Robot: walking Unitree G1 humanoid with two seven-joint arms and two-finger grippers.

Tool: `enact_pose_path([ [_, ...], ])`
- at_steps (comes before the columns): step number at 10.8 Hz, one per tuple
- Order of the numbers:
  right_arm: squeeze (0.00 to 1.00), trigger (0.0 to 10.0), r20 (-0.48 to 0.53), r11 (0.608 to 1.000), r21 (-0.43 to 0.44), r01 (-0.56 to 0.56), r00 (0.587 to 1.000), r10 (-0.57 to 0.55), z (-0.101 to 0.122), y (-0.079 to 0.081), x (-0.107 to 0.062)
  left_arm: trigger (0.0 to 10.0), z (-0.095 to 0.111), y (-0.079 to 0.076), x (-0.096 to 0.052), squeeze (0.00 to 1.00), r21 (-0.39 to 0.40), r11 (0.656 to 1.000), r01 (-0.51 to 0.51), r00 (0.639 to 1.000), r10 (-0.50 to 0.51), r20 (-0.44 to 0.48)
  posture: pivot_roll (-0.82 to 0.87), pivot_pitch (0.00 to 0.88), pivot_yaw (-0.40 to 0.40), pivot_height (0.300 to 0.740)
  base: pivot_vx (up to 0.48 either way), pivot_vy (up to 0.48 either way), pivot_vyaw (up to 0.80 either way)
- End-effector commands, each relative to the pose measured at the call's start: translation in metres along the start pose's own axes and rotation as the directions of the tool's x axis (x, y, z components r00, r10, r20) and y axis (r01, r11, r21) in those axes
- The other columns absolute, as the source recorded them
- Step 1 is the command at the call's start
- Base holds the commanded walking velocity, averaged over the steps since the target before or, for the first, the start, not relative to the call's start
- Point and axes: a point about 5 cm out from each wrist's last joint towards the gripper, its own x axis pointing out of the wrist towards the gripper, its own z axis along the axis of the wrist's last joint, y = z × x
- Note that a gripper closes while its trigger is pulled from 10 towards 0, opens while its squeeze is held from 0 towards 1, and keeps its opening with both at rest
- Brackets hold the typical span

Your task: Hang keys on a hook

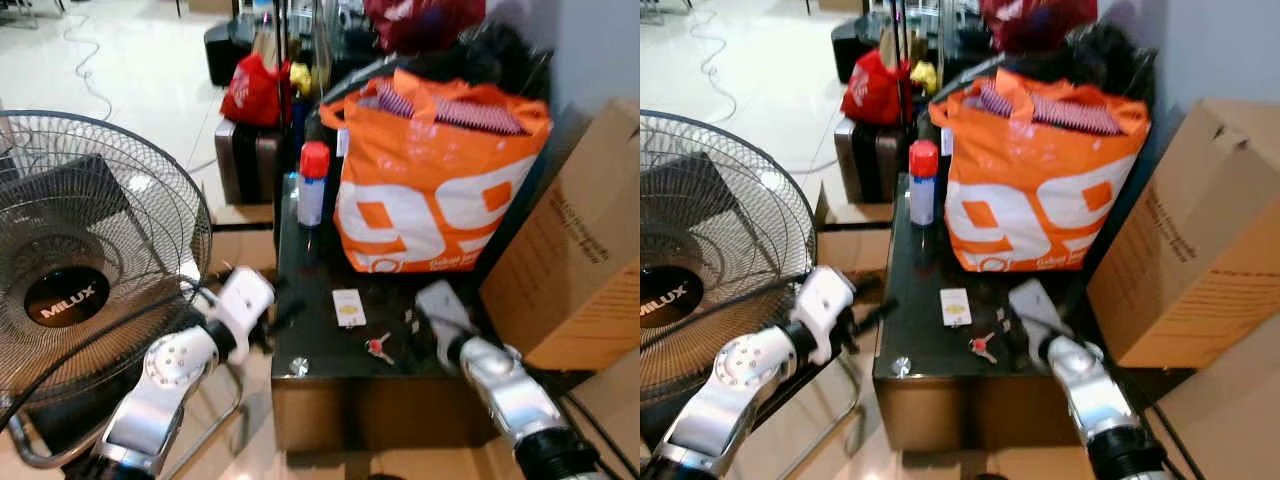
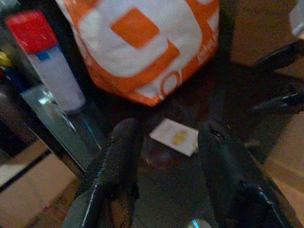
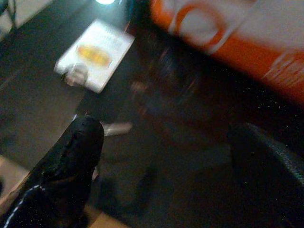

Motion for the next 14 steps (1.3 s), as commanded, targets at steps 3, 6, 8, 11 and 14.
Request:
enact_pose_path([
  [3, 0.0, 10.0, 0.003, 0.992, -0.04, -0.119, 0.993, 0.12, -0.004, 0.025, 0.006, 10.0, -0.011, -0.01, -0.005, 0.0, -0.006, 0.994, 0.106, 0.992, -0.106, -0.061, -0.12, 0.122, -0.02, 0.74, 0.0, 0.0, 0.0],
  [6, 0.0, 10.0, 0.137, 0.974, -0.009, -0.228, 0.964, 0.227, 0.014, 0.03, 0.002, 10.0, -0.024, -0.01, -0.011, 0.0, 0.001, 0.996, 0.086, 0.989, -0.085, -0.118, -0.11, 0.14, -0.027, 0.74, 0.0, 0.0, 0.0],
  [8, 0.0, 10.0, 0.114, 0.973, -0.034, -0.229, 0.966, 0.232, 0.012, 0.029, 0.005, 10.0, -0.028, -0.012, -0.011, 0.0, 0.005, 0.996, 0.092, 0.987, -0.09, -0.133, -0.11, 0.137, -0.03, 0.74, 0.0, 0.0, 0.0],
  [11, 0.0, 0.0, 0.078, 0.989, 0.027, -0.145, 0.987, 0.143, 0.01, 0.028, 0.016, 10.0, -0.028, -0.01, -0.013, 0.0, 0.005, 0.996, 0.091, 0.986, -0.09, -0.137, -0.11, 0.147, -0.025, 0.74, 0.0, 0.0, 0.0],
  [14, 0.0, 0.0, 0.029, 0.987, -0.007, -0.163, 0.986, 0.163, 0.002, 0.03, 0.018, 10.0, -0.028, -0.009, -0.011, 0.0, 0.003, 0.996, 0.094, 0.986, -0.093, -0.137, -0.11, 0.149, -0.024, 0.74, 0.0, 0.0, 0.0],
])
